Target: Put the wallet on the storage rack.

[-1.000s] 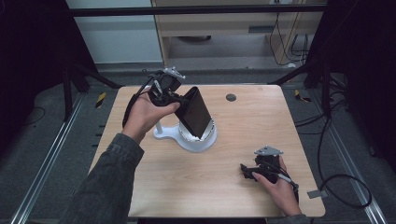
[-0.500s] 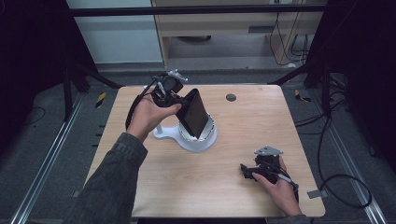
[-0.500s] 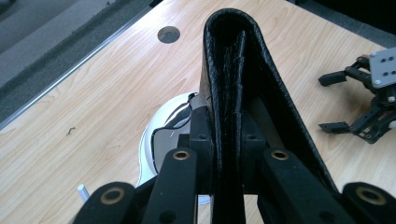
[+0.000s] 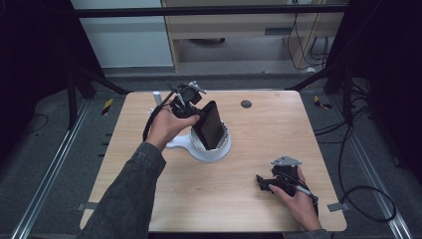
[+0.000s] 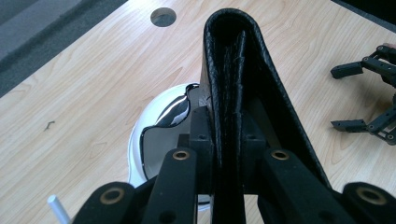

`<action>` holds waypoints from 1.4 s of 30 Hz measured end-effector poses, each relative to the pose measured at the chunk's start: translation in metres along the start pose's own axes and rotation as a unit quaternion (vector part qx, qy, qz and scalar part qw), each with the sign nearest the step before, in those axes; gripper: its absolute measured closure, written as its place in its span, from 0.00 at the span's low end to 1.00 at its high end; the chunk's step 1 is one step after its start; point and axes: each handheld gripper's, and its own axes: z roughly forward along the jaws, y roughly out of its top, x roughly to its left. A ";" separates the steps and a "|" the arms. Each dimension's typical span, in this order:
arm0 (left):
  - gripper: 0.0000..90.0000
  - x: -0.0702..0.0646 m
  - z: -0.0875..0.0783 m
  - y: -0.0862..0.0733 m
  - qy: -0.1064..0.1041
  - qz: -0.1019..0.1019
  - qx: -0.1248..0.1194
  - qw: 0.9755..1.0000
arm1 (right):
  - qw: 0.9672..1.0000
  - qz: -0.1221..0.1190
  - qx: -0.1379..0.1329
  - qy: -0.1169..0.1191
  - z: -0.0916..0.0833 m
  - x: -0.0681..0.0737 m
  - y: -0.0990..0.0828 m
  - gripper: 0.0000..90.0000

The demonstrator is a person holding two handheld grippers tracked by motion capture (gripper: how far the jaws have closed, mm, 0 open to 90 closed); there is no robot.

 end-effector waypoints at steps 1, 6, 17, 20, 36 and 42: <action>0.89 0.000 0.001 0.000 0.000 0.001 0.001 1.000 | 1.000 0.000 -0.001 0.001 0.000 0.000 0.000 0.03; 0.89 0.002 0.007 0.001 -0.003 -0.003 0.001 1.000 | 1.000 0.001 -0.001 0.001 0.000 0.000 0.000 0.03; 0.86 0.011 0.009 0.000 0.003 -0.013 -0.001 1.000 | 1.000 0.001 -0.001 0.001 0.000 0.000 0.000 0.03; 0.85 0.013 0.006 -0.001 0.007 -0.017 -0.013 1.000 | 1.000 0.000 -0.001 0.001 0.000 0.000 0.000 0.03; 0.83 0.016 -0.014 -0.004 0.060 -0.026 -0.058 0.996 | 1.000 0.002 -0.001 0.001 -0.001 0.001 -0.001 0.03; 0.85 0.018 -0.014 -0.003 0.059 -0.030 -0.055 0.996 | 1.000 0.002 -0.001 0.001 -0.001 0.001 -0.001 0.03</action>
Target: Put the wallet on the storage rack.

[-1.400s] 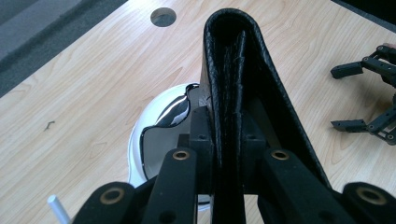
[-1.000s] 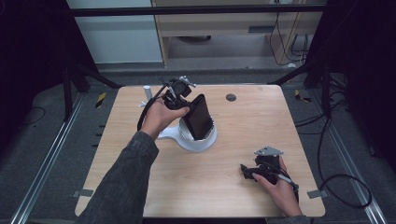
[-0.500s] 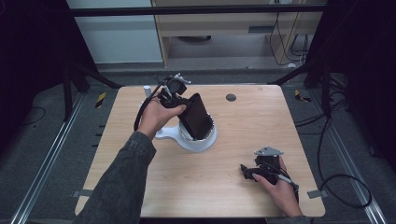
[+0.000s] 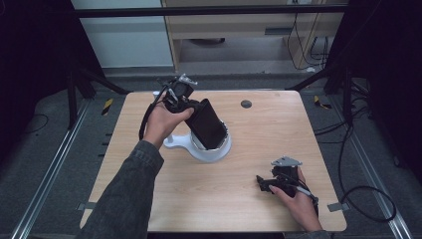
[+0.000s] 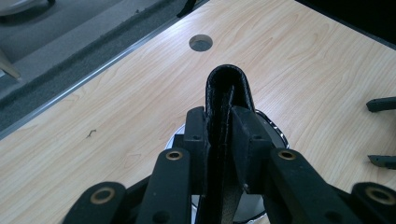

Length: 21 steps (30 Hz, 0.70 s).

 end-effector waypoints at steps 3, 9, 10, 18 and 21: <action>0.83 0.000 -0.001 0.000 0.000 0.000 -0.005 1.000 | 1.000 0.000 0.000 0.000 0.000 0.000 0.000 0.03; 0.78 -0.001 -0.007 0.001 0.006 0.004 -0.016 1.000 | 1.000 0.000 0.000 0.000 0.000 0.000 0.000 0.03; 0.76 -0.002 -0.008 0.002 0.007 0.004 -0.017 1.000 | 1.000 0.000 0.000 0.000 0.000 0.000 0.000 0.03; 0.65 -0.003 -0.016 0.002 0.018 0.006 -0.037 0.999 | 1.000 0.001 0.000 0.000 0.000 0.000 0.000 0.03; 0.56 -0.005 -0.022 0.002 0.024 0.008 -0.049 0.998 | 1.000 0.000 0.000 0.000 0.000 0.000 0.000 0.03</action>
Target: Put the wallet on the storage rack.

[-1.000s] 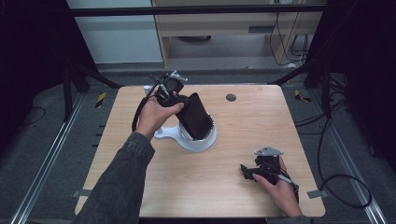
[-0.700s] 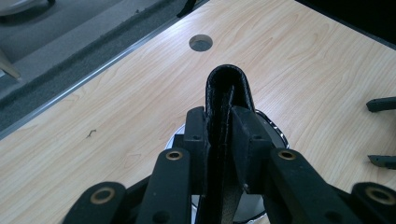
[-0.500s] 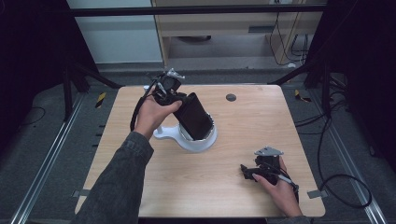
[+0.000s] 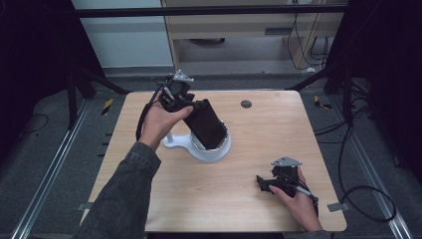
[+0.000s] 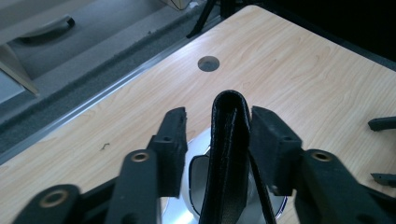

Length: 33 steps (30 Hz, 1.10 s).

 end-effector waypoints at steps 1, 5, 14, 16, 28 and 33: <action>0.48 -0.001 -0.002 0.000 0.002 0.001 -0.005 1.000 | 1.000 0.000 0.000 0.000 0.000 0.000 0.000 0.03; 0.37 -0.007 -0.008 0.000 -0.001 0.008 -0.018 1.000 | 1.000 0.000 0.000 0.000 0.000 0.000 0.000 0.03; 0.11 -0.027 -0.020 -0.008 0.001 0.036 -0.037 0.999 | 1.000 0.000 0.000 0.000 0.000 0.000 0.000 0.03; 0.08 -0.031 -0.023 -0.012 -0.005 0.036 -0.043 0.998 | 1.000 0.000 0.000 0.000 0.000 0.000 0.000 0.03; 0.05 -0.069 -0.041 -0.076 -0.020 0.052 -0.052 0.997 | 1.000 0.001 -0.001 -0.003 -0.001 0.001 -0.001 0.03; 0.05 -0.078 -0.040 -0.107 -0.028 0.046 -0.045 0.998 | 1.000 0.000 -0.002 -0.003 -0.001 0.002 -0.001 0.03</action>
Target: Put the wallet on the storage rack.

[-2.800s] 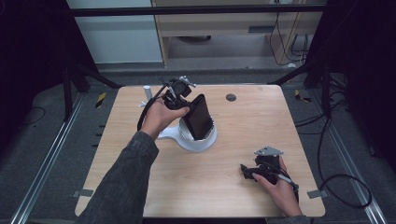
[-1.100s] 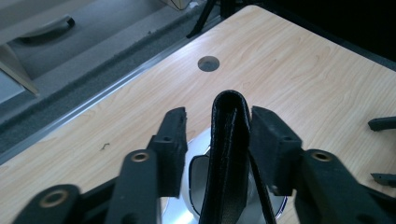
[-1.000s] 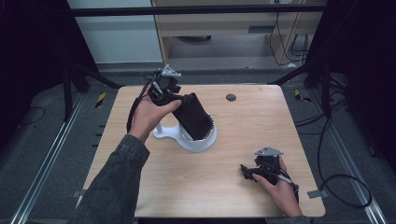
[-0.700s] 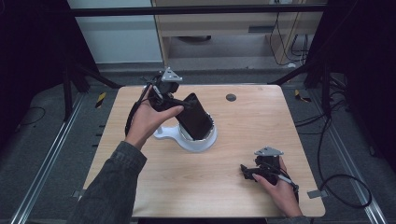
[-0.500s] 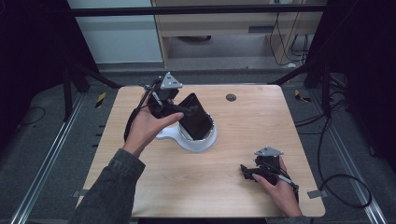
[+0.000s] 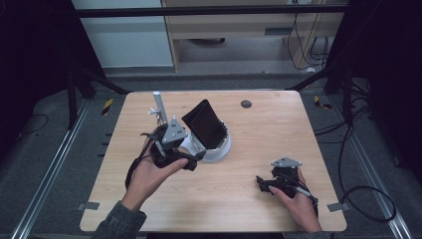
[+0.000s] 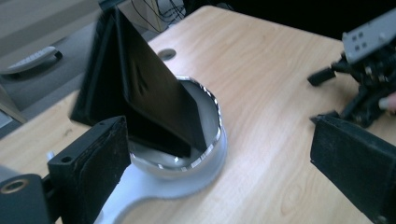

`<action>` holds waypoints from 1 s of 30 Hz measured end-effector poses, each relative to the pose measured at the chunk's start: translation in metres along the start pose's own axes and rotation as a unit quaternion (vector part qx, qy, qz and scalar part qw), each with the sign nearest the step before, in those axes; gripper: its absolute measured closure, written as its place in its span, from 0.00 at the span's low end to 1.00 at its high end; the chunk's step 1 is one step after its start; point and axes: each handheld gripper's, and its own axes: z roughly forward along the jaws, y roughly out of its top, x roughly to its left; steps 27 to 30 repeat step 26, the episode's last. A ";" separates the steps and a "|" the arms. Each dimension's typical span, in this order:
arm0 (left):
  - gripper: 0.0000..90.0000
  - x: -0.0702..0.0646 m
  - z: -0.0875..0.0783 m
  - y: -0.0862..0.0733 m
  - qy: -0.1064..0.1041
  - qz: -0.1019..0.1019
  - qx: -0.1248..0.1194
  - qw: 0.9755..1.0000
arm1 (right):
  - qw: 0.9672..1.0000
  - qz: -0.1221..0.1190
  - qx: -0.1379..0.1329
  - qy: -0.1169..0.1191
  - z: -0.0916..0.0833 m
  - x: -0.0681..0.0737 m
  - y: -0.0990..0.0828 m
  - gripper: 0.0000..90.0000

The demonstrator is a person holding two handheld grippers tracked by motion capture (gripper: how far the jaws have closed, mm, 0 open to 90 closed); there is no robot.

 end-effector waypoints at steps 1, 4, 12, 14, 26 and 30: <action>0.05 -0.001 0.001 -0.008 -0.002 0.000 0.006 1.000 | 1.000 0.000 0.000 0.000 0.000 0.000 0.000 0.03; 0.05 -0.003 0.007 -0.037 0.003 -0.004 0.027 1.000 | 1.000 0.001 0.000 0.000 0.000 0.000 0.000 0.03; 0.05 0.016 0.014 -0.123 0.046 -0.028 0.084 0.995 | 1.000 0.001 0.001 0.000 0.000 0.000 0.000 0.03; 0.06 0.026 0.015 -0.141 0.064 -0.037 0.097 0.992 | 1.000 0.000 0.000 0.000 0.000 0.000 0.000 0.03; 0.01 0.067 0.023 -0.194 0.078 -0.129 0.118 0.981 | 1.000 0.001 0.001 0.003 -0.001 0.001 -0.001 0.03; 0.01 0.067 0.023 -0.194 0.078 -0.129 0.118 0.981 | 1.000 0.001 0.001 0.003 -0.001 0.001 -0.001 0.03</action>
